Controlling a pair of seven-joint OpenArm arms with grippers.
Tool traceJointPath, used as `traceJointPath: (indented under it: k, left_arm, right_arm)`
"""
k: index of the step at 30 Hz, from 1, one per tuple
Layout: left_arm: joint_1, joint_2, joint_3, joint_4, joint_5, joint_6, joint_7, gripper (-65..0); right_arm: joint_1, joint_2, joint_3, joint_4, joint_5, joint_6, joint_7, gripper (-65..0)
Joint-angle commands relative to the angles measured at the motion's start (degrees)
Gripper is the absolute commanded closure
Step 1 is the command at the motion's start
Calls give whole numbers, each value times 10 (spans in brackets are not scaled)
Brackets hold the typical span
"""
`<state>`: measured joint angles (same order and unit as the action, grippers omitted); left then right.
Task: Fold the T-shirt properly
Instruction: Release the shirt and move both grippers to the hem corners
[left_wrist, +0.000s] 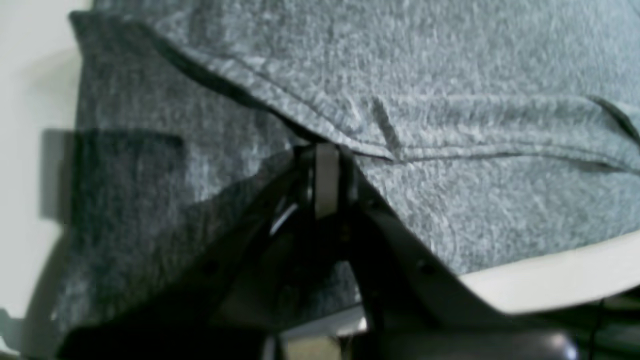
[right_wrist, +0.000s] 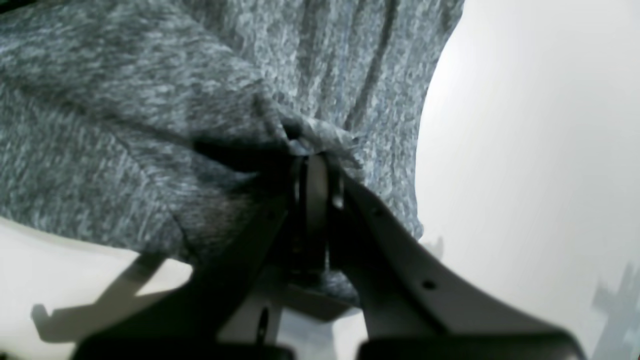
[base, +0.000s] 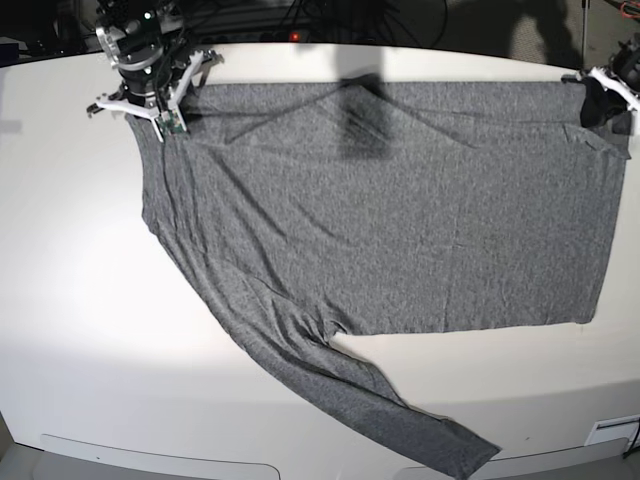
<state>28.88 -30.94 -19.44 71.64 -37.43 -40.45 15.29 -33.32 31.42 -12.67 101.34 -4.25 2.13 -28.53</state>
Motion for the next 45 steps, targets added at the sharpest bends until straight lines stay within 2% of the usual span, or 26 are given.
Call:
traceJointPath:
  k: [1, 6, 10, 17, 21, 25, 27, 29, 30, 33, 35, 37, 39, 42, 45]
  left_arm:
    - [10, -8, -1, 15, 8, 4, 12, 0]
    - [35, -8, -1, 62, 8, 4, 12, 0]
    - [36, -8, -1, 72, 8, 4, 11, 0]
    - [32, -9, -8, 100, 8, 4, 10, 0]
    - [32, -9, -47, 158, 7, 4, 26, 0]
    - [24, -10, -91, 212, 16, 58, 33, 0]
    - [3, -17, -101, 214, 16, 66, 31, 0]
    - [-24, -25, -101, 212, 17, 66, 32, 0]
    - [-40, -26, -101, 210, 22, 66, 32, 0]
    - [-93, -26, -101, 209, 49, 66, 41, -155]
    - [-130, -26, -100, 204, 65, 66, 54, -174]
    - [-179, -26, -94, 178, 80, 66, 75, -174]
    - [-233, -26, -82, 131, 81, 65, 100, -175]
    - [-315, -26, -51, 41, 81, 41, 109, -175]
    - [-389, -26, -2, -51, 101, 36, 107, -175]
  right_arm:
    - [-17, 6, 10, 5, 12, 4, -32, 0]
    - [-66, 6, 53, 31, 12, 4, -19, 0]
    - [-75, 6, 83, 33, 14, 4, 5, 0]
    - [-27, 7, 118, 34, 46, 5, 17, 0]
    - [11, 7, 119, 43, 47, 6, 12, 0]
    - [50, 7, 119, 52, 47, 7, 5, 0]
    - [78, 6, 119, 52, 57, 8, 5, 0]
    - [107, 6, 119, 52, 80, 28, -2, -13]
    - [120, 6, 119, 52, 92, 51, -5, -72]
    - [154, 6, 119, 51, 109, 106, -9, -226]
    - [174, 6, 119, 50, 110, 136, -11, -277]
    - [194, 6, 119, 50, 118, 170, -36, -285]
    - [216, 6, 119, 50, 150, 191, -81, -285]
    - [245, 6, 119, 50, 185, 194, -122, -285]
    - [258, 6, 119, 45, 184, 194, -125, -285]
